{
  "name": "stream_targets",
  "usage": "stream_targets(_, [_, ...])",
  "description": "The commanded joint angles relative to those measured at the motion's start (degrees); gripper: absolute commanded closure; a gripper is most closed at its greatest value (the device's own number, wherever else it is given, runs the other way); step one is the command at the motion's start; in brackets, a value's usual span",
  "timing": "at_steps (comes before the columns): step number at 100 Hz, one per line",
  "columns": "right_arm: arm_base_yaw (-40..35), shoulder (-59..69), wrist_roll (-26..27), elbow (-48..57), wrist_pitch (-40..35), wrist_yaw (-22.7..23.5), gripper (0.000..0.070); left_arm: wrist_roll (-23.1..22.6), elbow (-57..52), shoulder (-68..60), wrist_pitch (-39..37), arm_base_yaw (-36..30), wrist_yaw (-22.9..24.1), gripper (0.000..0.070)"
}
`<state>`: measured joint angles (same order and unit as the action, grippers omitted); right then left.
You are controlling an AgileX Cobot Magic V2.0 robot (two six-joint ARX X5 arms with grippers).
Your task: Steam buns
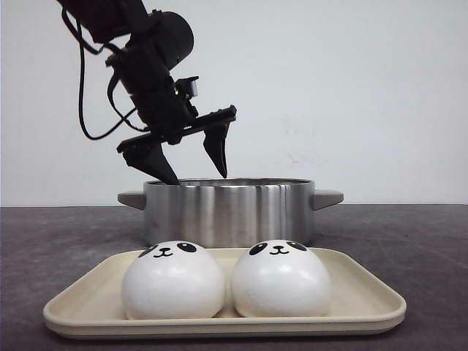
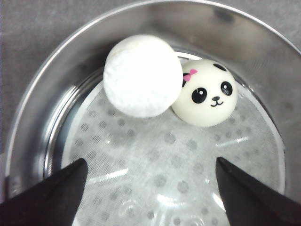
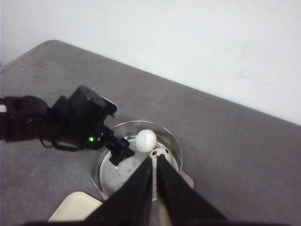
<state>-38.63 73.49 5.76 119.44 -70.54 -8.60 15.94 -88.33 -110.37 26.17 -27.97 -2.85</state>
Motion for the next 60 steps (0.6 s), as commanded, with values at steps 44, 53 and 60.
stream_targets(44, [-0.59,0.70,7.80,-31.01,6.34,7.45,0.0693,-0.31,-1.99,26.71,8.52,-1.66,0.09,0.0185])
stream_targets(53, [-1.20,0.70,10.64,-38.97,9.53,12.07,0.0693,-0.26,-1.99,32.00,11.63,-2.36,0.13,0.0185])
stream_targets(60, [-2.49,0.83,13.11,-44.72,12.81,15.08,0.0693,-0.31,-1.99,35.71,13.77,-2.86,0.13,0.0185])
